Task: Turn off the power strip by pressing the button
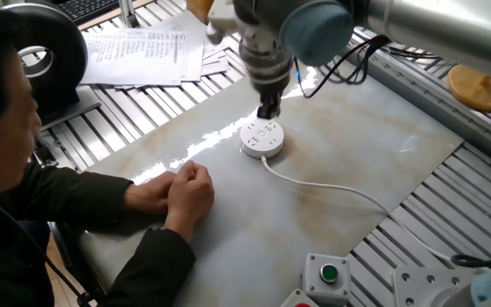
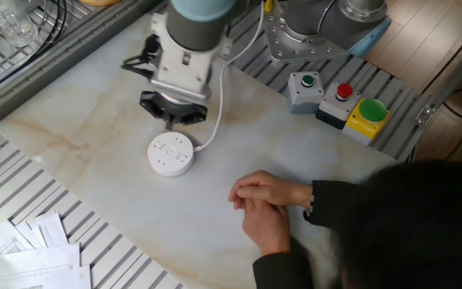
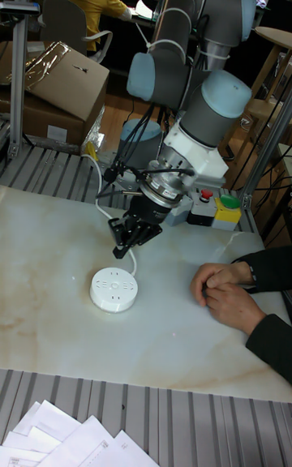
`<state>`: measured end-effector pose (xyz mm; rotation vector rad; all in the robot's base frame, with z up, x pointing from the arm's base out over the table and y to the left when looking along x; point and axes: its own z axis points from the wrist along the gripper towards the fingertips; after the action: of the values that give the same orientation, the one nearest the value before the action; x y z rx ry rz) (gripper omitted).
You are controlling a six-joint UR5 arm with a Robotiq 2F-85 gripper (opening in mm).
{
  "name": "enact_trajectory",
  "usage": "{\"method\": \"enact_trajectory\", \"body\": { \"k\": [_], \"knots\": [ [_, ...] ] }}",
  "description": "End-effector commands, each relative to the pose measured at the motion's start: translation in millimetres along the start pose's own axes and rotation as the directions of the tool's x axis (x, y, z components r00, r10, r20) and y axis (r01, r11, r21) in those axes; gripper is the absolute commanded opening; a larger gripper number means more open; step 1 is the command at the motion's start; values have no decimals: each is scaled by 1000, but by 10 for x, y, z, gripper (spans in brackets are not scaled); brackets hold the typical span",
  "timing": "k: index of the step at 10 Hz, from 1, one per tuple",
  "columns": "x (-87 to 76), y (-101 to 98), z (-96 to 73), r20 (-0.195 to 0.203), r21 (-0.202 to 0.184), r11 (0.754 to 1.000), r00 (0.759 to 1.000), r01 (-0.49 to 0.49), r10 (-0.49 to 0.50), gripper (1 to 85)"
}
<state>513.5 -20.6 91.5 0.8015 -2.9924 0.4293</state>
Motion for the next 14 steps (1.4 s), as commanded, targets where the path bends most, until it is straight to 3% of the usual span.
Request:
{"method": "enact_trajectory", "body": {
  "k": [1, 3, 5, 6, 8, 10, 14],
  "knots": [
    [-16, 130, 62, -7, 2, 999, 999, 49, -49, 10],
    [-74, 224, 40, 3, -6, 996, 996, 92, -92, 10],
    [-386, 178, 65, 57, 57, 988, 988, 143, -146, 10],
    [-447, 203, 102, 54, 62, 986, 986, 155, -159, 10],
    [-550, -10, 178, 59, 83, 974, 974, 212, -217, 10],
    [-536, -185, 299, 42, 96, 967, 970, 235, -240, 10],
    [-358, -43, 350, -5, 100, 961, 966, 259, -259, 10]
  ]
}}
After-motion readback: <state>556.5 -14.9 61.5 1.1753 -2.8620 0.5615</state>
